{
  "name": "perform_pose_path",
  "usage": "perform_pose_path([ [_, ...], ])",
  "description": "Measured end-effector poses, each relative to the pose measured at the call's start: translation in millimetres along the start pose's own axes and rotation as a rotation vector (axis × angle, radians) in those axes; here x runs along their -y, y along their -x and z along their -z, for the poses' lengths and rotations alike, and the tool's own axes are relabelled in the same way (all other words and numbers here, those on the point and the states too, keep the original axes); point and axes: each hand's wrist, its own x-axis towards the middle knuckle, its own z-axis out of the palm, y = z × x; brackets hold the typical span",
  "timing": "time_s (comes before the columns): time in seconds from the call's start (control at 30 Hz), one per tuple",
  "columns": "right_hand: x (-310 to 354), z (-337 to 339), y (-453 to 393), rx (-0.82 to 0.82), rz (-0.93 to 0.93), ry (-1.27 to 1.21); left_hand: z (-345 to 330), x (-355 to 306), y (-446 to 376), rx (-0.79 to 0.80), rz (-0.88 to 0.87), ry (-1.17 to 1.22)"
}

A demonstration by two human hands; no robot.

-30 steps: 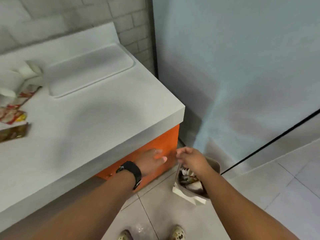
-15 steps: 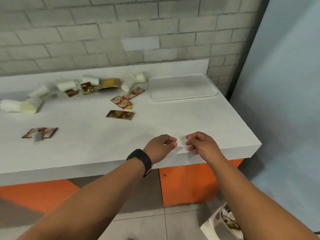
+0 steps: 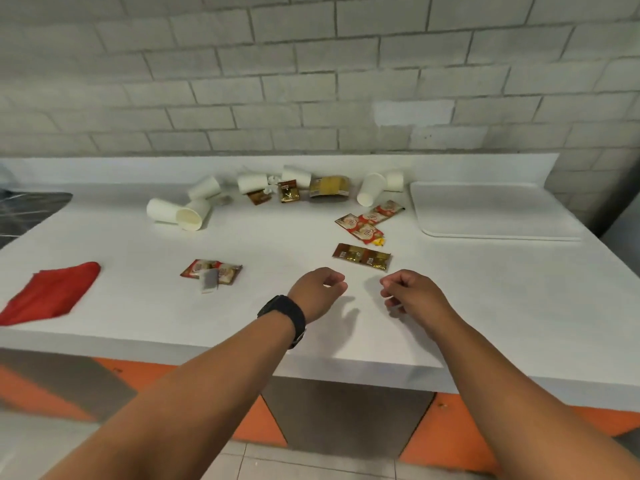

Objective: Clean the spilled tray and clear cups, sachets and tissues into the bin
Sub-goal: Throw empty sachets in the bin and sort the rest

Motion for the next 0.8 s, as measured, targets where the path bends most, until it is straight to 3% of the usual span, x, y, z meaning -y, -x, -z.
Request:
perform_pose_path([
  [0.23, 33, -89, -38, 0.094, 0.033, 0.025, 86, 86, -33, -0.19, 0.108, -0.069],
  [0.33, 43, -119, -49, 0.128, 0.051, 0.067, 116, 116, -38, -0.289, 0.164, -0.372],
  [0.47, 58, -163, -67, 0.185, 0.098, 0.188, 148, 151, -42, -0.238, 0.304, -0.493],
  [0.6, 77, -203, -80, 0.247, 0.155, 0.274, 161, 169, -43, -0.144, 0.277, -0.593],
  [0.8, 102, -268, -103, 0.311, 0.243, 0.51, 170, 181, -42, -0.253, 0.147, -0.445],
])
